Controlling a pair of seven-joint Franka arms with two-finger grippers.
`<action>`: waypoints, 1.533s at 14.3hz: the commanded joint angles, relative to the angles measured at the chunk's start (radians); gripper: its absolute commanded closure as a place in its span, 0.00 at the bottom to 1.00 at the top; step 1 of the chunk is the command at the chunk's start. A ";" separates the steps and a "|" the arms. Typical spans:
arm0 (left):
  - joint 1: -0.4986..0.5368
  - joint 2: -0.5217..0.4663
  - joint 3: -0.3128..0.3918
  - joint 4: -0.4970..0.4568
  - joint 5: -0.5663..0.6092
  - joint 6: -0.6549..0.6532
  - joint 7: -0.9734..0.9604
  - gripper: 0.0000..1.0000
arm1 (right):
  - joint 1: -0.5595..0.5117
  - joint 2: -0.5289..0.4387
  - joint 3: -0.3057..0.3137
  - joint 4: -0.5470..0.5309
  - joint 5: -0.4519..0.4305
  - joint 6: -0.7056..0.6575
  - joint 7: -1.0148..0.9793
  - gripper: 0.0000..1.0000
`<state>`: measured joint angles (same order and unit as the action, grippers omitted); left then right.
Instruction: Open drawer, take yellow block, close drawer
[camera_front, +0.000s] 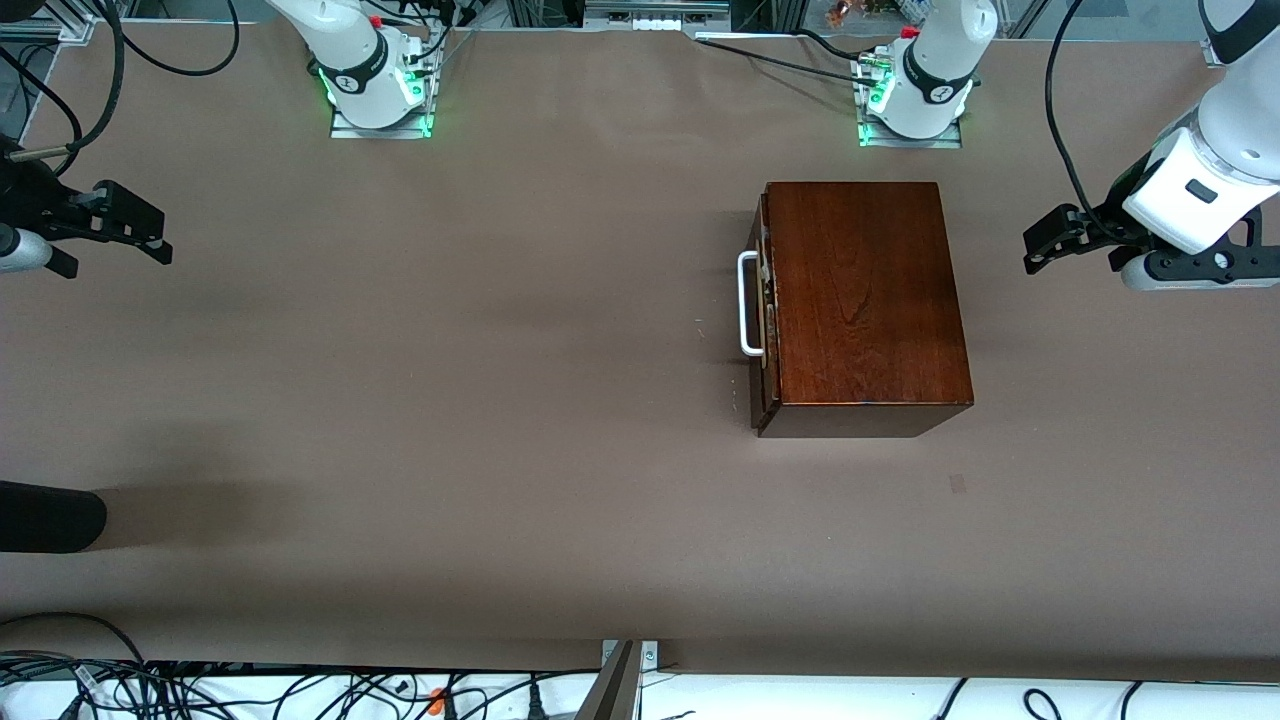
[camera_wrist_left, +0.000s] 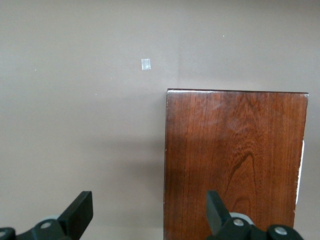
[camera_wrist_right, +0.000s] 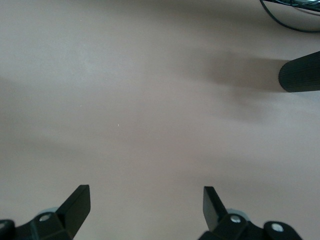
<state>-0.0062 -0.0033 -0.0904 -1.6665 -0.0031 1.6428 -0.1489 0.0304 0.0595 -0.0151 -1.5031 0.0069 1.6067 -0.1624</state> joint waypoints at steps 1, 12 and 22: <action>0.005 0.013 -0.005 0.027 -0.005 -0.012 -0.006 0.00 | -0.004 0.005 0.001 0.012 -0.004 0.002 -0.009 0.00; 0.006 0.013 -0.003 0.027 -0.008 -0.014 -0.006 0.00 | -0.004 0.005 0.001 0.012 -0.004 0.002 -0.009 0.00; 0.000 0.043 -0.003 0.025 -0.023 -0.136 0.084 0.00 | -0.007 0.005 0.000 0.012 -0.002 0.004 -0.006 0.00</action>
<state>-0.0073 0.0258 -0.0918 -1.6668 -0.0196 1.5404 -0.1204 0.0295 0.0595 -0.0173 -1.5031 0.0069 1.6076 -0.1624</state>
